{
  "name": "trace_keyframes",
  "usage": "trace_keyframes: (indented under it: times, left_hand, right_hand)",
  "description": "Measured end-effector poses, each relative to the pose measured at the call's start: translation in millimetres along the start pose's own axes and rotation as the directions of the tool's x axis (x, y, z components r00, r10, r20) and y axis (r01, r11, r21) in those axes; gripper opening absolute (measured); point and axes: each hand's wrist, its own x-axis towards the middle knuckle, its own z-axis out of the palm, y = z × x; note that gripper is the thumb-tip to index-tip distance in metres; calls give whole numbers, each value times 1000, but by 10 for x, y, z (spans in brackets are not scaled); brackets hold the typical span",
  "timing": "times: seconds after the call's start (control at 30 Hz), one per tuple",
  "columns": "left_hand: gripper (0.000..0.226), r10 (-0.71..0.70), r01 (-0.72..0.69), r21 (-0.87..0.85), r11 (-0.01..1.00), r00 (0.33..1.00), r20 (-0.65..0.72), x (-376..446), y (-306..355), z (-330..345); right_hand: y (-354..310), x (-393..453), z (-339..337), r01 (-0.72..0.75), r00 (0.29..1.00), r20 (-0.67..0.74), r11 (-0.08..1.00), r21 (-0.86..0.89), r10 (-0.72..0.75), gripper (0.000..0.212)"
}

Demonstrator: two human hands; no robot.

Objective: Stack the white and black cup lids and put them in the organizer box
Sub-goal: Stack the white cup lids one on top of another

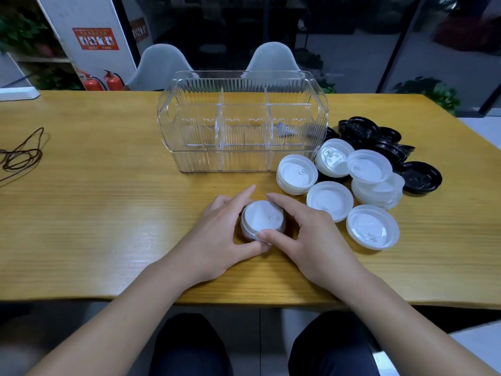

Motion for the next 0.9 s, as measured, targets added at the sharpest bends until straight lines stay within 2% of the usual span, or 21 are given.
trace_keyframes:
  times: [0.17,0.27,0.33,0.43,0.53,0.6,0.77,0.9]
  left_hand:
    - [96,8,-7,24,1000,1000,-28,-43,23,-7]
    - [95,27,-26,38,999,999,-42,-46,5,-5]
    - [99,23,-22,27,999,998,-56,-43,-3,-8]
    - [104,10,-10,-2,1000,999,-54,-36,3,-14]
    - [97,-7,5,-33,999,998,-58,-31,24,-5]
    - [92,-14,11,-41,999,997,-71,-30,30,4]
    - [88,-7,4,-35,999,996,-85,-37,33,12]
    - [88,8,-10,-28,1000,996,-92,-43,13,17]
  right_hand:
    - [15,-35,21,31,999,14,999,17,-32,69]
    - [31,-92,-2,88,995,39,996,-26,-87,67]
    - [69,-118,-52,132,991,-24,985,-110,-135,61]
    - [218,-118,-163,174,943,-216,928,-330,-254,42]
    - [398,-119,-277,79,917,-285,829,-554,-278,29]
    - [479,-142,-309,22,921,-292,784,-620,-257,24]
    - [584,-183,-266,31,907,-303,764,-644,-292,13]
    - [583,-181,-249,37,895,-320,765,-642,-312,14]
